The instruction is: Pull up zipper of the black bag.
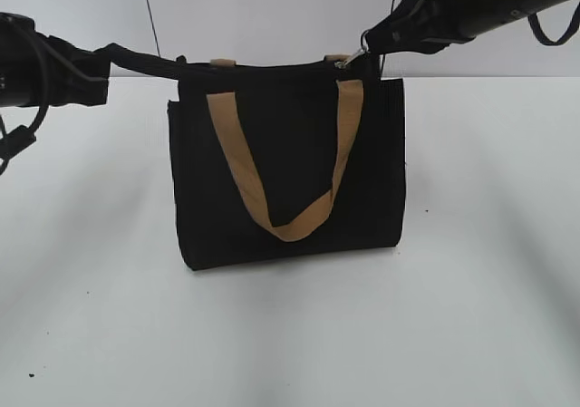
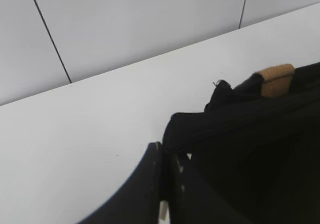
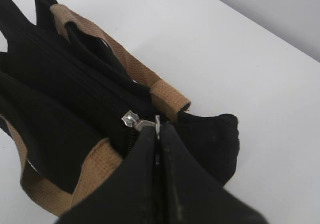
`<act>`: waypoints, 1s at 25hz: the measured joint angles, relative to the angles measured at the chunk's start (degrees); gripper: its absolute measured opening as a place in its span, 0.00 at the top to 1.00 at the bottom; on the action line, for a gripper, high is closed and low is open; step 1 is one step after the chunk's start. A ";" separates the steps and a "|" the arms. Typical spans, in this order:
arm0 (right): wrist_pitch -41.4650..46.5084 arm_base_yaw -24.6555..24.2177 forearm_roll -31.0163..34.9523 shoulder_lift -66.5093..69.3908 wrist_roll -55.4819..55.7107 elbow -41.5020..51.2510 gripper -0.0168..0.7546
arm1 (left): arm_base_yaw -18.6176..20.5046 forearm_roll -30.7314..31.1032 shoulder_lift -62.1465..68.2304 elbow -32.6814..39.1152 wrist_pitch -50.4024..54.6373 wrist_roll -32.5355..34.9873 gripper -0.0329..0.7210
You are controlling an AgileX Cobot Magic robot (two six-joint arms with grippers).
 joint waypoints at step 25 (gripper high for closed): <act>21.71 -0.13 -5.11 -9.65 25.16 0.00 0.17 | -15.87 -19.07 -13.99 0.09 30.50 -0.05 0.30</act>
